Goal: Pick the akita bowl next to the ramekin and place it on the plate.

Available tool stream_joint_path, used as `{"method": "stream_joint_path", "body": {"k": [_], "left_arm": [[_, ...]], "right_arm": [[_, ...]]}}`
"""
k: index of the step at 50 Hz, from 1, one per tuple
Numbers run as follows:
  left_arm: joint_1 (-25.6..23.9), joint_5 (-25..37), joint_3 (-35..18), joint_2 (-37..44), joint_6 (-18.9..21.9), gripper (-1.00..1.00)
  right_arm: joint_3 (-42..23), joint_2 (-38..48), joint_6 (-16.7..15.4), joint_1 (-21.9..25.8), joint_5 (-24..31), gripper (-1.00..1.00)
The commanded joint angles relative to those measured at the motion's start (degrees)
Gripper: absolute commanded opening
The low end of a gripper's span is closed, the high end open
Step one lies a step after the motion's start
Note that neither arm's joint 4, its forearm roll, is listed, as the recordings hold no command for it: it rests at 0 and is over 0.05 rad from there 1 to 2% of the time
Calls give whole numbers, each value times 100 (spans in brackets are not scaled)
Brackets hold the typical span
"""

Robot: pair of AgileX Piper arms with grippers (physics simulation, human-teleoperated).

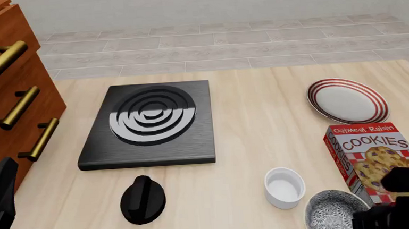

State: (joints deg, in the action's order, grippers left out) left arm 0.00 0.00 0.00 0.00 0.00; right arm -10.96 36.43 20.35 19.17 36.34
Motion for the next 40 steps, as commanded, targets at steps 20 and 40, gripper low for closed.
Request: {"method": "stream_joint_path", "body": {"k": [20,40], "left_arm": [[0,0,0,0,0,100],[0,0,0,0,0,100]], "right_arm": [[-628,-459,815,247,484,-100],[-895,-112,1097,-68,70,-100]]}}
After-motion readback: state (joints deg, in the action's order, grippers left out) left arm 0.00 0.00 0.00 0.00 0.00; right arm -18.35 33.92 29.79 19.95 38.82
